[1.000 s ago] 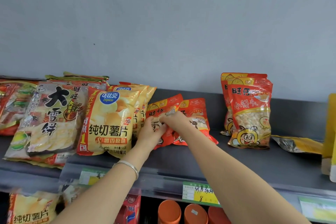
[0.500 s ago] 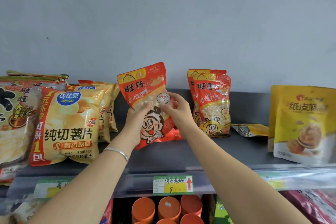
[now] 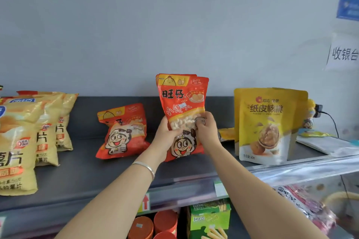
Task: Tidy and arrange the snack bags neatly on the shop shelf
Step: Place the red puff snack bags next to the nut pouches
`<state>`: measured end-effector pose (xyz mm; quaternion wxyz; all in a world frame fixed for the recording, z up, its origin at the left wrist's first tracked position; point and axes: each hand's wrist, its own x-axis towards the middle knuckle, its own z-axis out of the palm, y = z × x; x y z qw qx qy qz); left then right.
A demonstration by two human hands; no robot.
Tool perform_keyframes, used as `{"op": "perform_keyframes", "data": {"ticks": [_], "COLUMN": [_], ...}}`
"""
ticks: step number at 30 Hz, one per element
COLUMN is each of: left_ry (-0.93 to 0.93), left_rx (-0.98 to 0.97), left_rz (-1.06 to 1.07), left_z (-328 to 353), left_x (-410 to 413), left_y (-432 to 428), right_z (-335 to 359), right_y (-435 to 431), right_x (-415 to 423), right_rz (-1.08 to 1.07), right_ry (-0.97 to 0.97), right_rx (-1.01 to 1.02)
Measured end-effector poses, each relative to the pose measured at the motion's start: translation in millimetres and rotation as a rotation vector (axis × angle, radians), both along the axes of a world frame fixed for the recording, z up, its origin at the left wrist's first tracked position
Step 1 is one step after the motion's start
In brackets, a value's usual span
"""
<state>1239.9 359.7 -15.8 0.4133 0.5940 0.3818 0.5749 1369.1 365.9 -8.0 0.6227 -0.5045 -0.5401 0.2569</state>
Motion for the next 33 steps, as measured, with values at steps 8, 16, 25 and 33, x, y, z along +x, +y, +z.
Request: {"op": "perform_keyframes", "data": {"ticks": [8,16,25,33], "left_ry": [0.149,0.424,0.369,0.451], "left_rx": [0.093,0.128,0.079,0.172], "left_rz": [0.134,0.16,0.191,0.494], "left_z": [-6,-16,-18,5], "left_x": [27,32,24,-46], "left_y": [16,16,16,5], "right_z": [-12,-11,-17,0], "right_y": [16,35,33,10], "right_x": [19,25,23,-34], "right_rz": [-0.069,-0.172,-0.343,-0.276], "right_ry": [0.145,-0.031,-0.33,-0.894], "right_rx": [0.037,-0.014,-0.012,0.52]}}
